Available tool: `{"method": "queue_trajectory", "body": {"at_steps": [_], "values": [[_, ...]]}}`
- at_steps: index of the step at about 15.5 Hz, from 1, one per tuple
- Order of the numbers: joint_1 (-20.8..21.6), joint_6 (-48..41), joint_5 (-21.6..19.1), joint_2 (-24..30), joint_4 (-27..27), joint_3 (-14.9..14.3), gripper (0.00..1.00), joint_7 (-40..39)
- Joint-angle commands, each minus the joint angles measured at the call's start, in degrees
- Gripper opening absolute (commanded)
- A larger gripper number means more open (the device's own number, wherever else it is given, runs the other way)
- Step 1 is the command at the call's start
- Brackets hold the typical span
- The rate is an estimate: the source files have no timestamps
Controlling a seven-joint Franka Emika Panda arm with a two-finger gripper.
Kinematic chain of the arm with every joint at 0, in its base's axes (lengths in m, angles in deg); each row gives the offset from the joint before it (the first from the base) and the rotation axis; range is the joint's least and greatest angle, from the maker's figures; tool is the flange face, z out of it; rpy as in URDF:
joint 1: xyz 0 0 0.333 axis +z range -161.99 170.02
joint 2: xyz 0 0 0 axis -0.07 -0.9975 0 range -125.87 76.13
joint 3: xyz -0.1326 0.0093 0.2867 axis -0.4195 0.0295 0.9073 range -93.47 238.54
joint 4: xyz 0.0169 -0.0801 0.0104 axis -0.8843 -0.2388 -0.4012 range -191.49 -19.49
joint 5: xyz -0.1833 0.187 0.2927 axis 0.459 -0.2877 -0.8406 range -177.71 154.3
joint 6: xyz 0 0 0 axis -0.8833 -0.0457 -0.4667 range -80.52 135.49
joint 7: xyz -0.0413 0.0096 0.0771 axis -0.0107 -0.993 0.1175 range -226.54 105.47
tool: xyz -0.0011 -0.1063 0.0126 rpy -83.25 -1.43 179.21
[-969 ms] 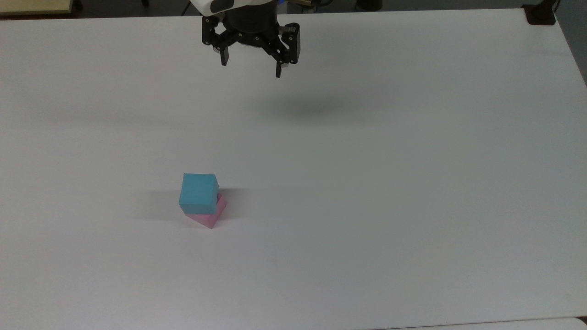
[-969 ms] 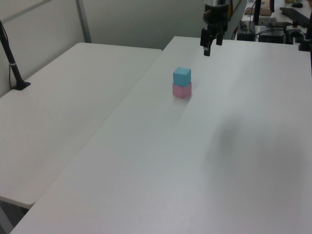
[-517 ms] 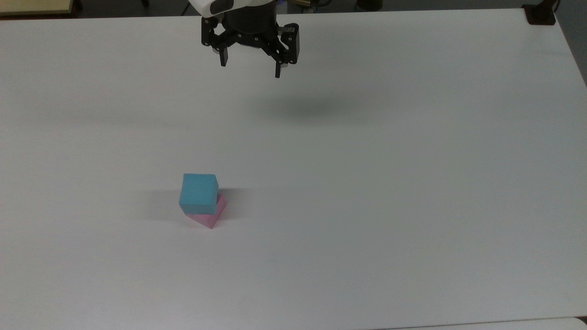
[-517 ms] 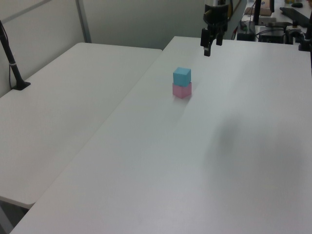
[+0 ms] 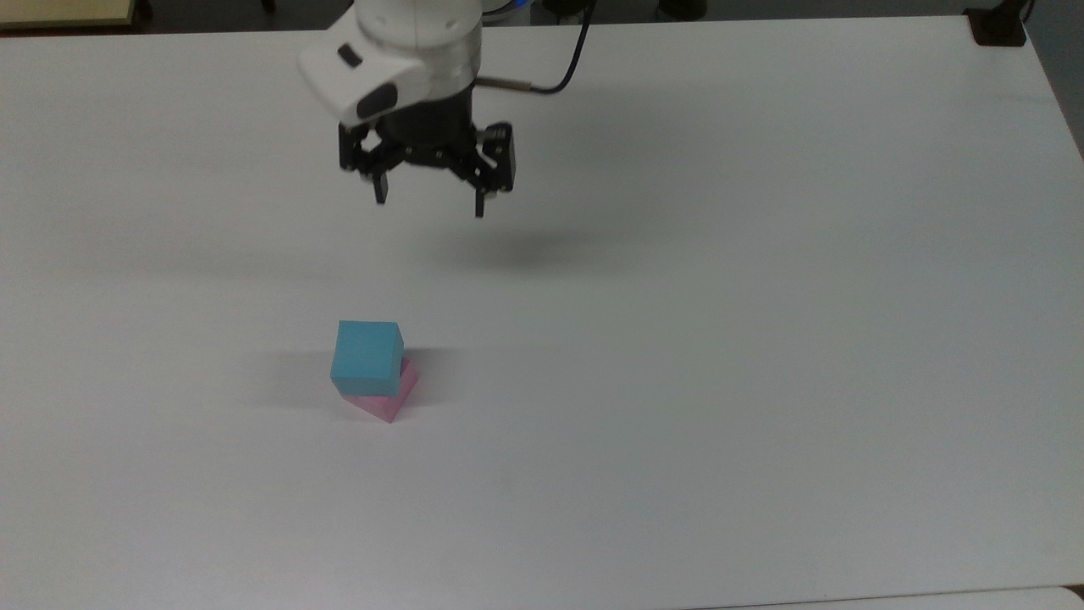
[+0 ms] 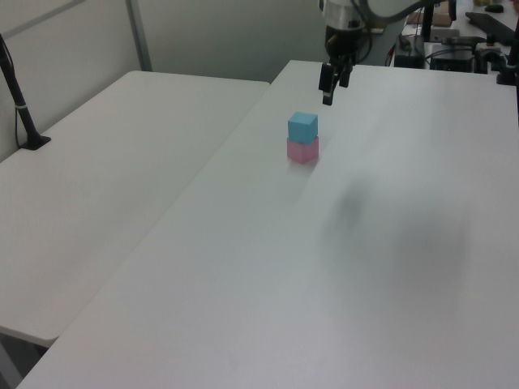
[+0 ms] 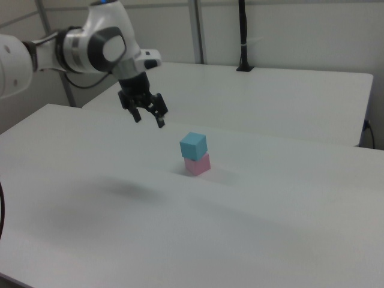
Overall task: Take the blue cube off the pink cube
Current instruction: 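Lower the open gripper onto the light-blue cube atop the pink cube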
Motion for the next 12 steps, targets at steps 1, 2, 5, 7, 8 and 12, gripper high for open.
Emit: {"method": "queue_trajectory", "body": {"at_steps": [1, 2, 5, 7, 8, 12], "values": [[-0.99, 8.42, -0.58, -5.54, 0.40, -0.47, 1.00, -3.00], [-1.25, 10.80, -0.49, -6.94, 0.40, -0.56, 1.00, -3.00], [-2.83, 16.00, 0.56, -10.55, 1.53, -0.56, 1.00, -3.08], [-3.62, 16.80, 2.05, -11.70, 1.98, -0.56, 1.00, -3.52], [-4.32, 16.98, 2.41, -12.40, 2.07, -0.56, 1.00, -4.04], [-4.42, 21.45, 2.59, -14.07, 2.07, -0.56, 1.00, -3.96]]}}
